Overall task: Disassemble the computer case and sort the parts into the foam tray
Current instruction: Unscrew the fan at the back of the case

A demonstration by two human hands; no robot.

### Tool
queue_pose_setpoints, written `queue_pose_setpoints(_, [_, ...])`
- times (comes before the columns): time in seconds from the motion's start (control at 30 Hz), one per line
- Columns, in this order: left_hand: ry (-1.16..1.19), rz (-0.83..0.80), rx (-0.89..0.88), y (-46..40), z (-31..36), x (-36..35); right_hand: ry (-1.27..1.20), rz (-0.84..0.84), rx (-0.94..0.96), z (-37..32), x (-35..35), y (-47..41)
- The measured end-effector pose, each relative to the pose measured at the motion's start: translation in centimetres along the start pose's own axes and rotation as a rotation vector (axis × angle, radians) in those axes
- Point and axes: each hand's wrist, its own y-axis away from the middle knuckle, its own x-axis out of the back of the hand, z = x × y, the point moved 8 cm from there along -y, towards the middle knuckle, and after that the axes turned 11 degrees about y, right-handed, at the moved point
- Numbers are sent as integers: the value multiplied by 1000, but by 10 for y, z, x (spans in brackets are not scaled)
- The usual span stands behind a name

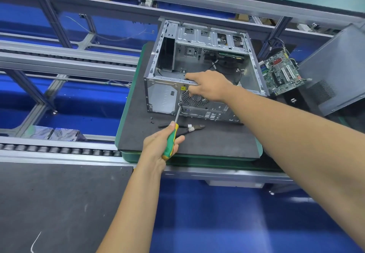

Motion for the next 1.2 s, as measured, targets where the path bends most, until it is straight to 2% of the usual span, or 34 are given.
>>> queue_pose_setpoints(0.17, [-139, 10, -129, 2, 6, 1, 5, 1, -3, 1, -2, -2])
queue_pose_setpoints(0.3, [-300, 102, -404, 13, 4, -5, 17, 3, -5, 0, -1, -2])
queue_pose_setpoints(0.43, [-738, 234, -638, 25, 9, -12, -13, 2, 0, 0, -1, -2])
queue_pose_setpoints(0.53, [-839, 351, -729, 32, 17, -10, -12, 13, -2, 2, -2, -2])
queue_pose_setpoints(0.7, [-1015, 427, -796, 35, 17, -10, -18, 24, 0, 2, -2, -3])
queue_pose_setpoints(0.77, [-933, 359, -702, 25, 11, -7, -26, 27, -2, 3, -2, -2])
queue_pose_setpoints(0.8, [-776, 270, -606, 17, 4, -7, -27, 28, 1, 3, -2, -2])
queue_pose_setpoints(0.9, [-171, 45, -133, -2, -23, -8, -24, 17, 9, 1, -3, -2])
queue_pose_setpoints(0.97, [-30, -37, 56, -6, -31, -12, -18, 13, 8, 1, -3, -3])
queue_pose_setpoints(1.03, [-45, -15, 58, -7, -30, -11, -20, 13, 6, 2, -3, -2])
queue_pose_setpoints(1.2, [-329, 71, -368, 1, -6, -8, -21, 19, -11, 3, -3, -2])
